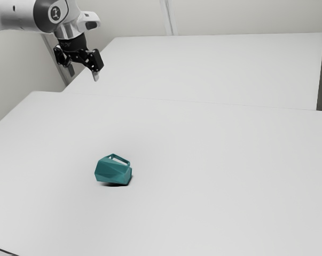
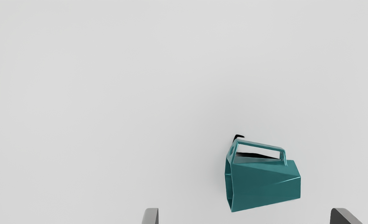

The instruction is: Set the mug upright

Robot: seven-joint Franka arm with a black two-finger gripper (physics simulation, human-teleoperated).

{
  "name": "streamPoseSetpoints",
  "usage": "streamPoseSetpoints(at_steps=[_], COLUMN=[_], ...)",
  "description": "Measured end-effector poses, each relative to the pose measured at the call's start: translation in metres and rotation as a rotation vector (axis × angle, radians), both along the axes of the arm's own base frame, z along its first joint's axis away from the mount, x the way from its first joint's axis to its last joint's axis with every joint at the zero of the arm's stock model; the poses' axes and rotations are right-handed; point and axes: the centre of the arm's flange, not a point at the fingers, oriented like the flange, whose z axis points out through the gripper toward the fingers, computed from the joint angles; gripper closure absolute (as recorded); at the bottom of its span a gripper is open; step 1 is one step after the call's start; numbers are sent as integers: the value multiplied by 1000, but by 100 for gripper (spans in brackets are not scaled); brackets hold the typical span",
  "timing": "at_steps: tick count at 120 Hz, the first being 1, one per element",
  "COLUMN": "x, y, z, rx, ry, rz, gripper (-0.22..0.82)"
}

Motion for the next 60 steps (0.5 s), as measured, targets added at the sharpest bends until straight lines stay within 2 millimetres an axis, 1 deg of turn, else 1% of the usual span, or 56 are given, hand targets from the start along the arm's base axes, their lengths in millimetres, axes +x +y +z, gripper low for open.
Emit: streamPoseSetpoints(at_steps=[12, 20, 24, 30, 35, 37, 40, 51, 55, 60], x=[-1, -7, -19, -40, -52, -56, -60, -79, -84, -91], y=[-2, -4, -2, 2, 8, 15, 29, 96, 113, 130], z=[2, 7, 2, -18, -35, -42, -51, -86, -97, -114], rx=[-10, -45, -73, -133, -196, -222, -261, -404, -449, -505], ry=[-5, -20, -15, 3, 12, 14, 14, -3, -13, -21], rz=[-4, 0, 10, 32, 61, 81, 119, 294, 341, 391], gripper=[0, 0, 0, 0, 0, 0, 0, 0, 0, 0])
